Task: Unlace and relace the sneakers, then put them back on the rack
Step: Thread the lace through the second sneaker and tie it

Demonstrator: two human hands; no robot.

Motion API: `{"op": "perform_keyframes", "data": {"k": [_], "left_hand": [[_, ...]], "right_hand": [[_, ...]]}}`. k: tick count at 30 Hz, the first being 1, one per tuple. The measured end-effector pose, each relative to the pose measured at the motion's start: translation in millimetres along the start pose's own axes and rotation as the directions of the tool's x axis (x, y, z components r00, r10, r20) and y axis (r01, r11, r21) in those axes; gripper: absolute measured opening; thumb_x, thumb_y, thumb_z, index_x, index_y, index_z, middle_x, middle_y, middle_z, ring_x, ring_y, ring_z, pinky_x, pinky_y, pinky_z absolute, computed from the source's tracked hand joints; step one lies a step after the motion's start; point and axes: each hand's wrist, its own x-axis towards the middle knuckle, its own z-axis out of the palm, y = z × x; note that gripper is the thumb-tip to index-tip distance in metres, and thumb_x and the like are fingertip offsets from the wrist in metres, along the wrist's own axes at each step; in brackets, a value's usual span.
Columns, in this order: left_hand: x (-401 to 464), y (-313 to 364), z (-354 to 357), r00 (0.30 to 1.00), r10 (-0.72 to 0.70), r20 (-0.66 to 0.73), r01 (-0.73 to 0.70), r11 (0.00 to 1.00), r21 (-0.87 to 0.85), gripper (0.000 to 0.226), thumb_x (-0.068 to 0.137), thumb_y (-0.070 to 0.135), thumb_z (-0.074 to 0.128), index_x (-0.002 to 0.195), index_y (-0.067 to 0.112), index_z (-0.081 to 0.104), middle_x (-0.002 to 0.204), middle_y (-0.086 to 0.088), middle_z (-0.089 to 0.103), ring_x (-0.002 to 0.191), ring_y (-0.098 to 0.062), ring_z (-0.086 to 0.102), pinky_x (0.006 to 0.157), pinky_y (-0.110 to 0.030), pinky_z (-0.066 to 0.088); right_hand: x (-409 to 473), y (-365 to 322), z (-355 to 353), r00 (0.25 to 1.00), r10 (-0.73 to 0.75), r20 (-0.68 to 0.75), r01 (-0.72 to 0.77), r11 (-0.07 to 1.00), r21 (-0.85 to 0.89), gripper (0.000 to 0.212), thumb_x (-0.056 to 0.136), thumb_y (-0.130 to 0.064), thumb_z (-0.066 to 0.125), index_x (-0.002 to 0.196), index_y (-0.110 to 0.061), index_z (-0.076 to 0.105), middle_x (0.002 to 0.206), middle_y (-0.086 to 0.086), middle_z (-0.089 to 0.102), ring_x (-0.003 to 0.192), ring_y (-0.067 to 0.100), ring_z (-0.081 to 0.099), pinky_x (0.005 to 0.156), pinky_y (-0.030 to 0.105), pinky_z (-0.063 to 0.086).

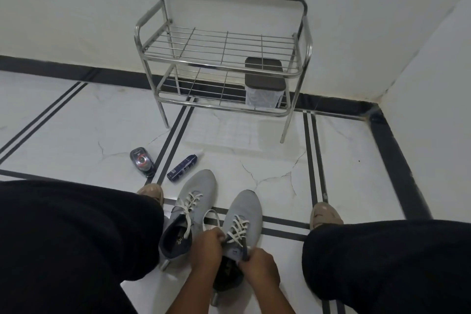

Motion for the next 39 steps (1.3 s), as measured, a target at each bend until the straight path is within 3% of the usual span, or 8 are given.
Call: {"op": "perform_keyframes", "data": {"k": [4,7,12,26,30,33,36,39], "left_hand": [[4.0,-5.9,4.2,1.0,-0.002,-0.012,0.002,1.0,0.008,0.018,0.086,0.019,0.056,0.072,0.031,0.054,0.095,0.002,0.066,0.086,-0.017,0.059,0.077,-0.027,0.049],[6.2,-5.6,8.8,0.999,0.032,0.019,-0.033,0.997,0.073,0.015,0.09,0.017,0.049,0.081,0.029,0.053,0.1,-0.001,0.066,0.091,-0.02,0.059,0.078,-0.029,0.048],[9.6,-6.4,11.7,0.999,0.004,0.04,-0.009,0.993,0.119,0.011,0.09,0.017,0.045,0.087,0.024,0.052,0.101,-0.003,0.064,0.094,-0.024,0.059,0.074,-0.029,0.045],[10.1,-10.6,17.7,0.989,-0.147,0.028,0.149,0.988,-0.052,0.007,0.087,0.015,0.045,0.088,0.016,0.052,0.089,-0.007,0.063,0.084,-0.028,0.062,0.077,-0.037,0.054],[9.8,-10.1,16.5,0.977,-0.205,0.059,0.21,0.975,-0.077,0.008,0.091,0.018,0.046,0.091,0.014,0.053,0.093,-0.01,0.061,0.087,-0.028,0.06,0.075,-0.031,0.048],[19.8,-18.6,23.7,0.97,-0.212,0.121,0.231,0.958,-0.169,0.009,0.084,0.019,0.047,0.079,0.017,0.054,0.09,-0.011,0.067,0.081,-0.028,0.064,0.076,-0.04,0.057],[13.7,-10.5,16.8,0.983,-0.179,0.034,0.182,0.969,-0.168,0.008,0.087,0.024,0.049,0.081,0.021,0.052,0.086,-0.005,0.063,0.079,-0.025,0.062,0.072,-0.035,0.054],[-1.5,2.2,7.9,0.996,-0.069,-0.056,0.065,0.996,-0.064,0.024,0.091,0.039,0.049,0.074,0.023,0.049,0.079,0.0,0.06,0.074,-0.019,0.057,0.063,-0.029,0.041]], "right_hand": [[-0.9,0.0,4.4,0.995,-0.015,-0.095,0.008,0.997,-0.073,0.037,0.087,-0.053,0.052,0.107,-0.025,0.066,0.108,-0.003,0.068,0.102,0.019,0.063,0.085,0.029,0.046],[2.0,0.0,7.2,0.985,-0.04,-0.168,0.015,0.989,-0.144,0.034,0.089,-0.05,0.05,0.108,-0.027,0.066,0.108,-0.005,0.068,0.103,0.017,0.062,0.087,0.031,0.039],[6.3,2.6,6.2,0.985,-0.028,-0.169,0.007,0.993,-0.122,0.03,0.093,-0.044,0.049,0.11,-0.025,0.064,0.112,-0.003,0.067,0.104,0.018,0.062,0.088,0.029,0.041],[10.9,5.7,4.9,0.987,0.029,-0.16,-0.034,0.999,-0.027,0.024,0.093,-0.034,0.05,0.106,-0.025,0.068,0.105,-0.003,0.069,0.095,0.017,0.065,0.09,0.031,0.048],[11.9,7.4,3.3,0.987,0.023,-0.159,-0.024,1.0,-0.009,0.024,0.094,-0.034,0.051,0.108,-0.024,0.067,0.107,-0.002,0.069,0.096,0.018,0.065,0.09,0.032,0.049],[10.7,7.7,4.4,0.99,0.01,-0.14,-0.004,0.999,0.043,0.023,0.091,-0.035,0.054,0.107,-0.027,0.069,0.102,-0.003,0.069,0.091,0.017,0.066,0.085,0.032,0.053],[10.1,10.7,7.2,0.988,-0.015,-0.155,0.028,0.996,0.08,0.025,0.086,-0.043,0.061,0.106,-0.028,0.067,0.101,-0.006,0.065,0.089,0.014,0.063,0.079,0.03,0.055],[6.4,10.5,5.7,0.97,-0.044,-0.239,0.063,0.995,0.074,0.034,0.085,-0.047,0.064,0.107,-0.024,0.051,0.106,-0.006,0.054,0.093,0.014,0.06,0.072,0.025,0.051]]}}
